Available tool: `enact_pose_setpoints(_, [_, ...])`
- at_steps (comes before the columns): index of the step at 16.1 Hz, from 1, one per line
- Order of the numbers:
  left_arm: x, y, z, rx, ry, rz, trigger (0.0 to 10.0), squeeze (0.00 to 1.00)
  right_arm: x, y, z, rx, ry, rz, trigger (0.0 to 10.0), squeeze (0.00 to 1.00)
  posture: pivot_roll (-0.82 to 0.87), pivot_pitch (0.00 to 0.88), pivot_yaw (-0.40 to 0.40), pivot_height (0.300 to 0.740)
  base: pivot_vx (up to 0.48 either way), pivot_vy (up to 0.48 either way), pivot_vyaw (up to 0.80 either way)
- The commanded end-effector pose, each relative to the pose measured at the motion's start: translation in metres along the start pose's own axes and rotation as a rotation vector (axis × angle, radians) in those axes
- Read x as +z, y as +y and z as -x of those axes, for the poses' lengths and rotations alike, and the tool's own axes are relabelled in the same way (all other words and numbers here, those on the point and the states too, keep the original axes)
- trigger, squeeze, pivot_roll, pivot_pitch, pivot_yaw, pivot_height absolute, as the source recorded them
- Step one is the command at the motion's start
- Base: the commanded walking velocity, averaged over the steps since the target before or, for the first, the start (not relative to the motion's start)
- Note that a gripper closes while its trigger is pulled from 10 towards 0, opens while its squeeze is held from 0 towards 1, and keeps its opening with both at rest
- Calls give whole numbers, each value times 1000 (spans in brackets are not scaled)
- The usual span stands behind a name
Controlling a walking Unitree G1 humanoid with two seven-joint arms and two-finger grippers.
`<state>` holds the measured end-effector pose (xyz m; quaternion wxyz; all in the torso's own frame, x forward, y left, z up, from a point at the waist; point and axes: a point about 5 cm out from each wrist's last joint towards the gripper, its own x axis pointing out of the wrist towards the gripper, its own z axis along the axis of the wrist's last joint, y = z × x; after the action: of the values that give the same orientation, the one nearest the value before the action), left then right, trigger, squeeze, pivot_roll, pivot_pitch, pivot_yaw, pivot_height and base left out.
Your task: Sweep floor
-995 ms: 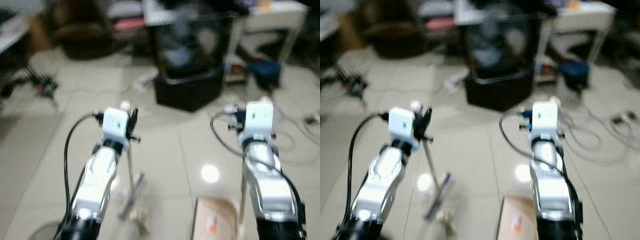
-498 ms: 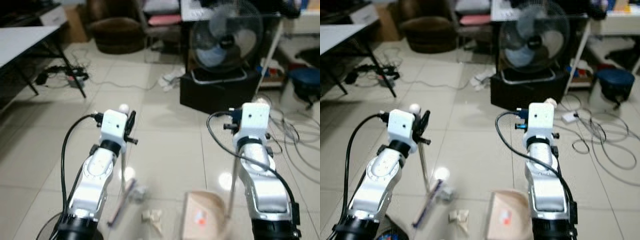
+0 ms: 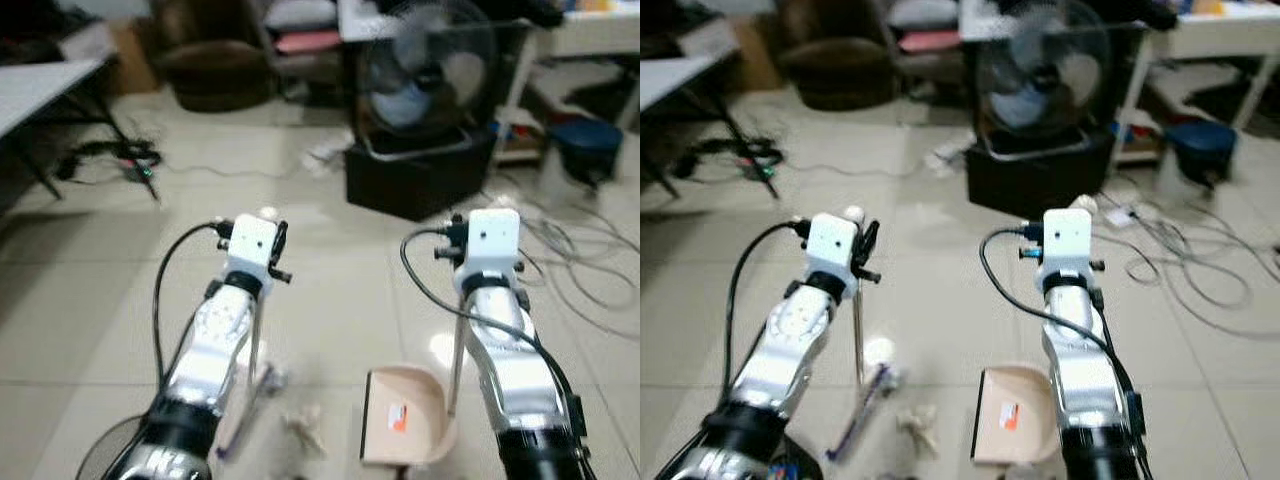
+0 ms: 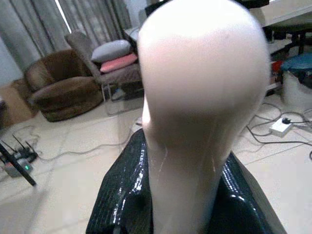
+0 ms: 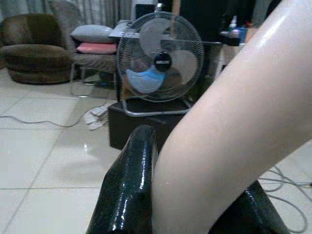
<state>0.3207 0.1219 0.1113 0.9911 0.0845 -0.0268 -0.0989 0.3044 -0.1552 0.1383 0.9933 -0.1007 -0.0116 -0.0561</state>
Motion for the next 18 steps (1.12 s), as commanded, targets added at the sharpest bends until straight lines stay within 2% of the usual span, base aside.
enact_pose_setpoints(1, [2, 13, -2, 85, -23, 44, 10000, 0, 9, 10, -3, 40, -65, 9, 10000, 0, -53, 158, 129, 740, 0, 0, 0])
enact_pose_setpoints(3, [-4, 28, -1, 211, -8, 85, 10000, 0, 14, 13, -11, 54, -121, 28, 10000, 0, -62, 225, 139, 740, 0, 0, 0])
enact_pose_setpoints(6, [-6, 35, -3, 247, -15, 58, 10000, 0, 18, 11, -28, 43, -155, 46, 10000, 0, -40, 287, 125, 740, 0, 0, 0])
enact_pose_setpoints(9, [-1, 45, -3, 345, -56, 37, 10000, 0, 15, 10, -35, 46, -186, 64, 10000, 0, 15, 340, 122, 740, 0, 0, 0])
enact_pose_setpoints(14, [-3, 41, -7, 349, -99, 91, 10000, 0, 14, 22, -34, 42, -275, 114, 10000, 0, -9, 367, 124, 740, 0, 0, 0])
enact_pose_setpoints(18, [7, 38, -23, 357, -134, 95, 10000, 0, 22, 40, -27, 45, -372, 96, 10000, 0, -6, 375, 124, 740, 0, 0, 0])
